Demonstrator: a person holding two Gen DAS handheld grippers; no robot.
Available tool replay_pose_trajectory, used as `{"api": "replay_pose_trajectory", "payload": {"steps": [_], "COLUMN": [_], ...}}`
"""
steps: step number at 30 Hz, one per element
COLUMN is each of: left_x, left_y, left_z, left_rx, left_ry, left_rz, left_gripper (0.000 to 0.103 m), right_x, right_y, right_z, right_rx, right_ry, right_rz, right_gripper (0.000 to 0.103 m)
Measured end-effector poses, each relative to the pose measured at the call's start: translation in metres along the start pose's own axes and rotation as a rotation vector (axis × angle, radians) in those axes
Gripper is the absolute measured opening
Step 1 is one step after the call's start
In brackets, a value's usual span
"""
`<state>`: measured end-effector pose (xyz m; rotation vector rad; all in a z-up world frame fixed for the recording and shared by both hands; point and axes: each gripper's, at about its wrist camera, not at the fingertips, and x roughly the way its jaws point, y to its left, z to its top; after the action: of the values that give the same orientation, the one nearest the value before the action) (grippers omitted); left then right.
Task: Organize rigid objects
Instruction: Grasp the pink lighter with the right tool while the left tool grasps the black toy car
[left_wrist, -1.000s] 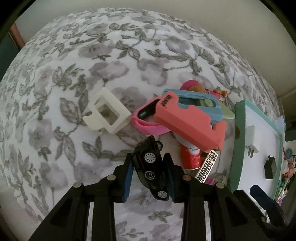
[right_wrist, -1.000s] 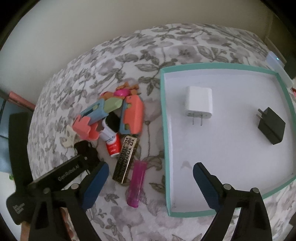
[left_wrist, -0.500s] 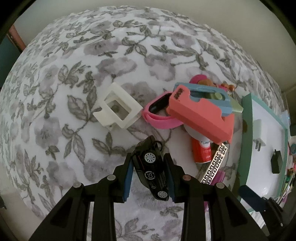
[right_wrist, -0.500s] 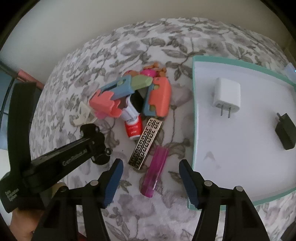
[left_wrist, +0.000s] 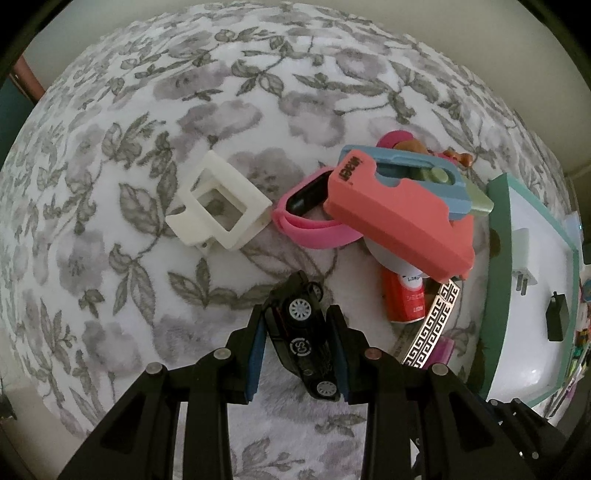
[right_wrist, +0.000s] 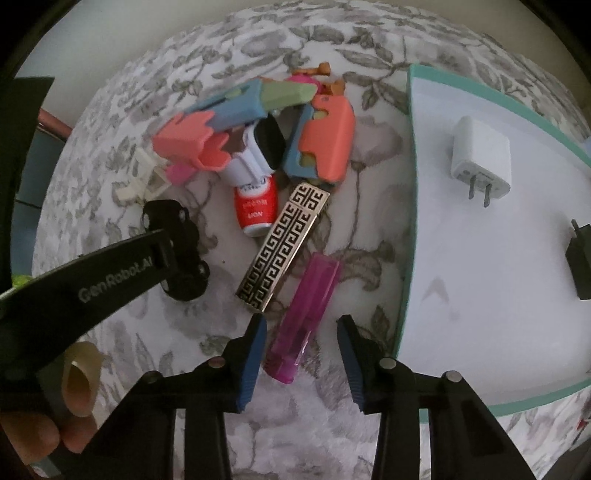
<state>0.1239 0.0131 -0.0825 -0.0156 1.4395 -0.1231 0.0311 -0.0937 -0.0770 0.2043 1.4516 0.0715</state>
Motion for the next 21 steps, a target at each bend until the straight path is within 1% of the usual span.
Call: {"api": "replay_pose_trajectory", "payload": {"steps": [9,15,16,17,19,21], "left_x": [0.016,0.014,0.015,0.013,0.012,0.011], "left_y": [-0.008,-0.015,-0.016,-0.018,-0.019,-0.020], "left_z": [0.002,0.003,0.003,0.004,0.004,0.004], "left_rx": [0.022,0.039,0.040,0.040,0.040,0.044], "left_ry": [0.000,-0.003,-0.003,-0.003,-0.004,-0.007], "left_rz": [0.026,0.045,0.048,0.050,0.052,0.055], "left_gripper": [0.034,0.034,0.034,0.034,0.034,0.035], "right_x": [0.009,0.013,0.013,0.013,0.014,0.011], "right_y": [0.010,0.032,0.034,0.035,0.036,0.029], "right_z": [0.000,-0.002,-0.002,-0.002,-0.002,-0.001], "right_rx": [-0.054,-0.132,-0.136,-0.139,-0.142,-0.140], "right_ry": [-0.012,-0.034,-0.036,-0.037,-0.039,-0.042], "right_rz": [-0.063,-0.135,-0.139,-0.143,-0.150,-0.143], "right_gripper": [0.042,0.043,0.042,0.038,0.034,0.030]}}
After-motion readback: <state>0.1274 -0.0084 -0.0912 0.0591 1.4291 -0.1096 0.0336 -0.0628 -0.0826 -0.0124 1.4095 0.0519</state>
